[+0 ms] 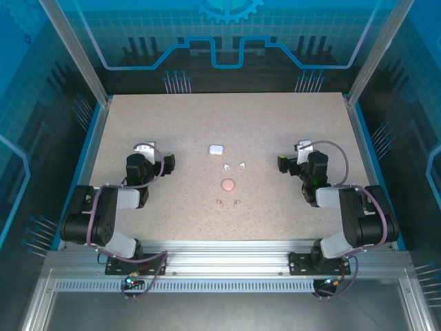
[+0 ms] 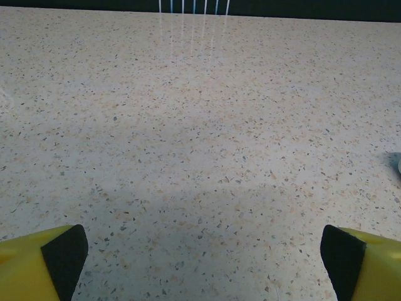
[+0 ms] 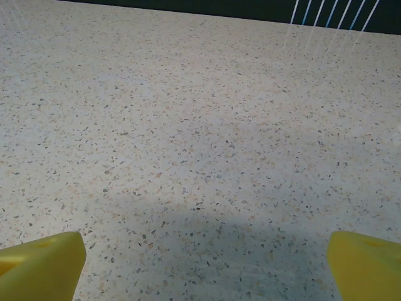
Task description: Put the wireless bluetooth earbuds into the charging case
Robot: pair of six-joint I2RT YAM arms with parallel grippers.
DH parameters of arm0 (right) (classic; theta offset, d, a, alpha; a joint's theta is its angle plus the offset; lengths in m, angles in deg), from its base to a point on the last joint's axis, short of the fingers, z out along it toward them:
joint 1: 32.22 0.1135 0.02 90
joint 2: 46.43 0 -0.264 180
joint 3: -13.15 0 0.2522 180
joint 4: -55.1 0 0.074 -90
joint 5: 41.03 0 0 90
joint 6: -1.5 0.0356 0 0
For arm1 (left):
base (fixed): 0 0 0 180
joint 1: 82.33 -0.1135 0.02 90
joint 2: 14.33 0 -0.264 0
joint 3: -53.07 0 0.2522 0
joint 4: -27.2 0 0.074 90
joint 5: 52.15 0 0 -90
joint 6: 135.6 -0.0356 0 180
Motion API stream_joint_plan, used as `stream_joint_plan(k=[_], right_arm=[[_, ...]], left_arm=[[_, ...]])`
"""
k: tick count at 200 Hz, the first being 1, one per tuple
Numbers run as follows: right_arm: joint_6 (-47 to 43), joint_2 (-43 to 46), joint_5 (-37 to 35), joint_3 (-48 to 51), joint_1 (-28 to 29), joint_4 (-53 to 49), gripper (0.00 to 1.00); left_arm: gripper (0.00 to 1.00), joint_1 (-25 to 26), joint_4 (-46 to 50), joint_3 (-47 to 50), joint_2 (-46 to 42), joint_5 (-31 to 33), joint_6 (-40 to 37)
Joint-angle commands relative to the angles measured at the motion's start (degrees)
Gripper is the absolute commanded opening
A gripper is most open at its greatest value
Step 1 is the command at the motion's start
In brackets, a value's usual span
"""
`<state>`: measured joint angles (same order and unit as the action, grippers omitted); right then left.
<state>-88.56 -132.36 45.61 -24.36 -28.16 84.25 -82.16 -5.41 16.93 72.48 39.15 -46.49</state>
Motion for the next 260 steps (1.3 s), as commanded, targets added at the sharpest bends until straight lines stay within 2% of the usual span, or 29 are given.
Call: stream_joint_plan(k=[1, 128, 155, 191, 212, 223, 230, 243, 260], right_arm=[[-0.5, -0.4, 0.7, -1.0, -0.8, 0.2, 1.00], [0.3, -0.2, 3.9, -0.9, -2.5, 0.4, 1.00], [1.3, 1.4, 1.9, -1.5, -2.5, -1.8, 1.00], [5.3, 8.5, -3.9, -7.8, -2.5, -20.0, 1.00], [15.7, 10.2, -12.4, -16.9, -2.7, -40.0, 1.00], [24.4, 10.6, -15.6, -21.1, -3.6, -50.2, 1.00], [27.1, 10.7, -13.6, -22.7, -4.8, -54.8, 1.00], [28.3, 11.7, -6.8, -23.6, -6.5, -57.2, 1.00], [29.1, 12.7, -2.9, -25.6, -5.7, -61.9, 1.00]], left_arm=[[0.99, -0.1, 0.3, -1.1, 0.3, 0.9, 0.6], [0.99, -0.2, 0.1, -0.9, 0.2, 1.9, 1.3], [0.99, -0.2, 6.0, -2.8, -3.1, 3.9, 2.3], [0.99, -0.2, 21.3, -8.4, -9.0, 8.1, 5.0], [0.99, -0.2, 26.6, -10.7, -12.1, 8.0, 8.5], [0.99, -0.2, 30.5, -12.6, -13.8, 6.9, 11.8], [0.99, -0.2, 33.9, -14.5, -14.6, 5.6, 14.4], [0.99, -0.1, 41.1, -18.5, -15.0, 2.1, 19.4], [0.99, 1.5, 47.7, -22.2, -14.6, -0.7, 24.7]])
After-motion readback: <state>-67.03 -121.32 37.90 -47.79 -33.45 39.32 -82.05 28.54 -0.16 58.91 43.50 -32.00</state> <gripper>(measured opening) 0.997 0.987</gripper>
